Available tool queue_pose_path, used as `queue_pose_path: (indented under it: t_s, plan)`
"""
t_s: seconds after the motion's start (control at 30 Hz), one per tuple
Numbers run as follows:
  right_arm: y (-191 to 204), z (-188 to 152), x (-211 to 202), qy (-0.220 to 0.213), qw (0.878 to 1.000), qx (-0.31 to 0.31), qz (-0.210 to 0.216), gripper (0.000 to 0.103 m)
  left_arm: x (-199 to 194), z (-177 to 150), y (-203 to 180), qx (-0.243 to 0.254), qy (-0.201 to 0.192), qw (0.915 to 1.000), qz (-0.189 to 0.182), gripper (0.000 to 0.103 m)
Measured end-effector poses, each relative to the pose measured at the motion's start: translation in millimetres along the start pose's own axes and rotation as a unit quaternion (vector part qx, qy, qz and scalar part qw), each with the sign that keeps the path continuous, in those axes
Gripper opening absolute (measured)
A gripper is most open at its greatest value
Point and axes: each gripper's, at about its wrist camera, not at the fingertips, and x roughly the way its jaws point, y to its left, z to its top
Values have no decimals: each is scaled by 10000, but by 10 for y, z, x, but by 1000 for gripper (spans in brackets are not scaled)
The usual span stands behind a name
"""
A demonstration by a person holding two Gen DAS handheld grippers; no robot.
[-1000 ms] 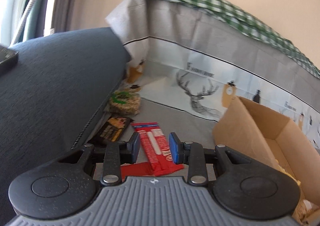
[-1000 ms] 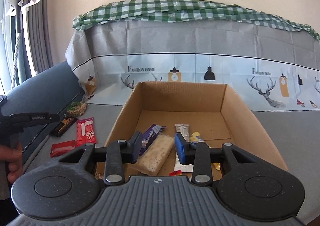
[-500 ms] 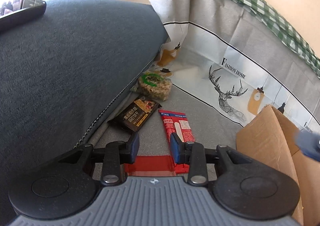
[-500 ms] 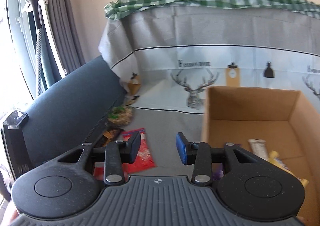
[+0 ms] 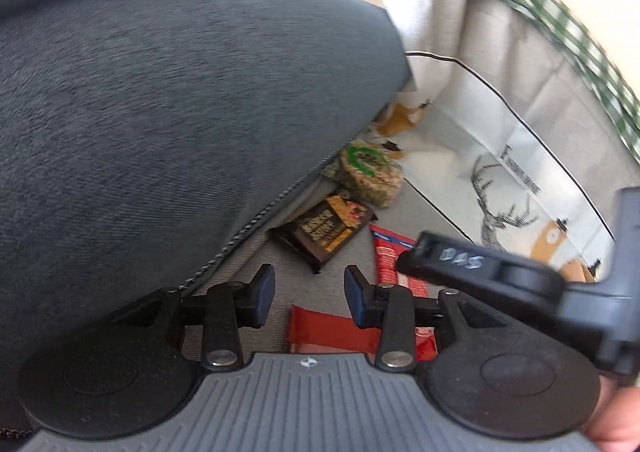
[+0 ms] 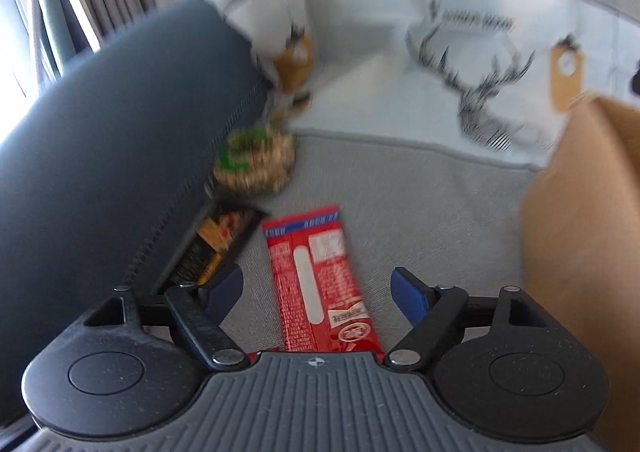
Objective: Organize snacks
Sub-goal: 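Grasp the long red snack bag with the right gripper while the left reaches the dark brown bar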
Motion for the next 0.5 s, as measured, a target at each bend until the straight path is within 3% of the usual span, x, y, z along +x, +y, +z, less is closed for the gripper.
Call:
queue_pose_path:
  t_s: [0.2,0.3,0.33,0.4,0.5]
  plan:
    - [113,1,399,401,9988,-290,39,82,36,25,47,-24,47,10000,-4,44]
    - [196,-34,473,430,9967,-671,-153,82,49,26,47,-8,52,10000,1,44]
    - [216,-42,468,419,9961,-749,-204,76,52,22,41,10,46,10000,4,44]
    - [215,-56,405,337,9960,-804,-189,50,61,20,33,41,17,10000,7,44]
    - [121,-79,300,368,9967,-697,-190,49,94,10,-6,161,-4,9999,32,44]
